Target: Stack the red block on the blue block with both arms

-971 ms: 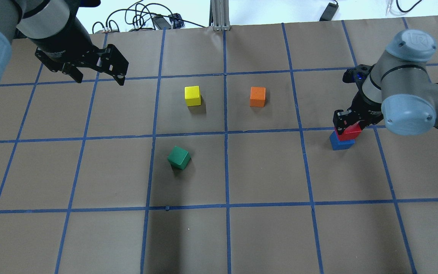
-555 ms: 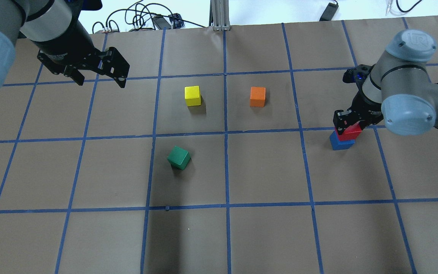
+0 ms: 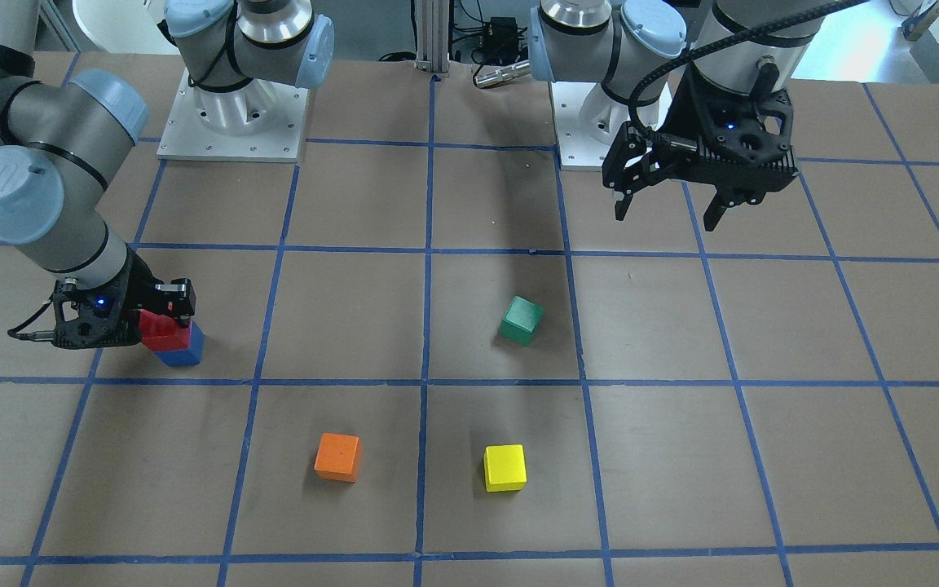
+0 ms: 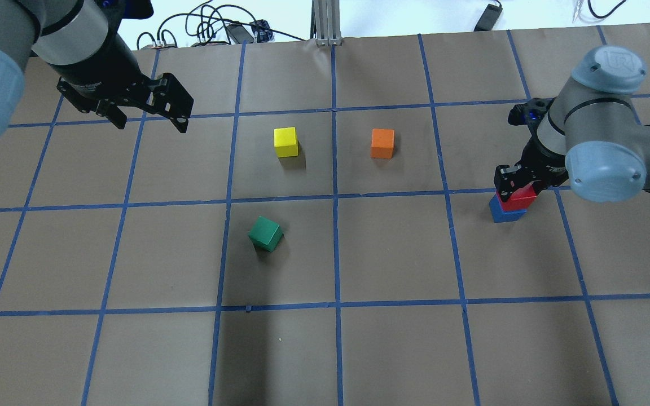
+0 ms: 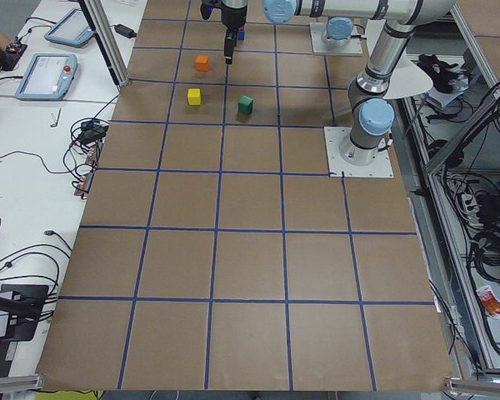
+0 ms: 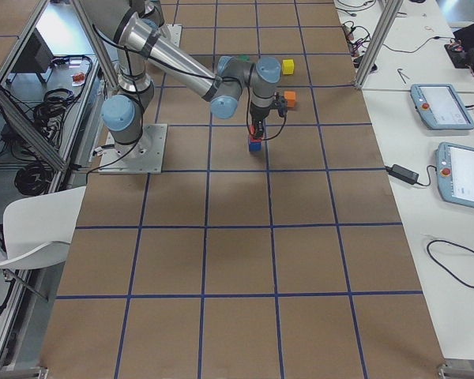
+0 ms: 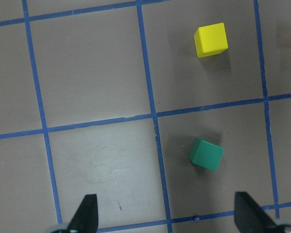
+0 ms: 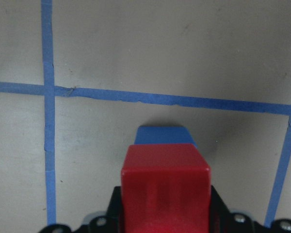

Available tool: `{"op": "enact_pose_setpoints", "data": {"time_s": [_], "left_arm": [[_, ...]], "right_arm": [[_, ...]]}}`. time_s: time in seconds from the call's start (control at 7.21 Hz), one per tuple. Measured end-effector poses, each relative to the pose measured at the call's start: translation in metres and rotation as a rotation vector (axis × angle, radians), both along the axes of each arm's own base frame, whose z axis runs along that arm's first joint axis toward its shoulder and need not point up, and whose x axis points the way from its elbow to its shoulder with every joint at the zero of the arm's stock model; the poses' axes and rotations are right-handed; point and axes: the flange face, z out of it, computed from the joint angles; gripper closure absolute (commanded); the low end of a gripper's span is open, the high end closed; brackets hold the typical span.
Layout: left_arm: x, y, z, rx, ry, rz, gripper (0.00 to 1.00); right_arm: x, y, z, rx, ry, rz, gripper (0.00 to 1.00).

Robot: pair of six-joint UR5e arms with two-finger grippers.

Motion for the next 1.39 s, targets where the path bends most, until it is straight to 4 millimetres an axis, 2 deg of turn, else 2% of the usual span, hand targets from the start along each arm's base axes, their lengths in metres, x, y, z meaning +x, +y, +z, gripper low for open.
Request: {"op": "enact_pose_setpoints", "data": {"time_s": [0.42, 0.69, 0.83, 1.11, 1.25, 1.39], "left_arm": [[0.000, 0.000, 0.001, -0.002, 0.003, 0.000, 0.00], [0.000, 0.001, 0.002, -0.003, 0.000, 0.000, 0.00], [0.000, 0.001, 0.002, -0.004, -0.002, 0.001, 0.00], [0.001, 0.001, 0.002, -0.003, -0.004, 0.002, 0.00], [0.001, 0.001, 0.002, -0.004, -0.005, 0.002, 0.00], [0.001, 0.001, 0.002, -0.004, -0.005, 0.001, 0.00]], "right_arm": [[-0.004, 0.001, 0.000, 0.013, 0.036, 0.003, 0.00], [-0.007, -0.001, 0.018, 0.003, 0.065, 0.002, 0.00], [-0.006, 0.000, 0.041, 0.005, 0.067, 0.000, 0.00], [-0.001, 0.001, 0.106, 0.043, 0.056, -0.006, 0.00], [0.007, 0.002, 0.143, 0.061, 0.051, -0.027, 0.00], [0.029, 0.004, 0.172, 0.062, 0.056, -0.043, 0.00]]}}
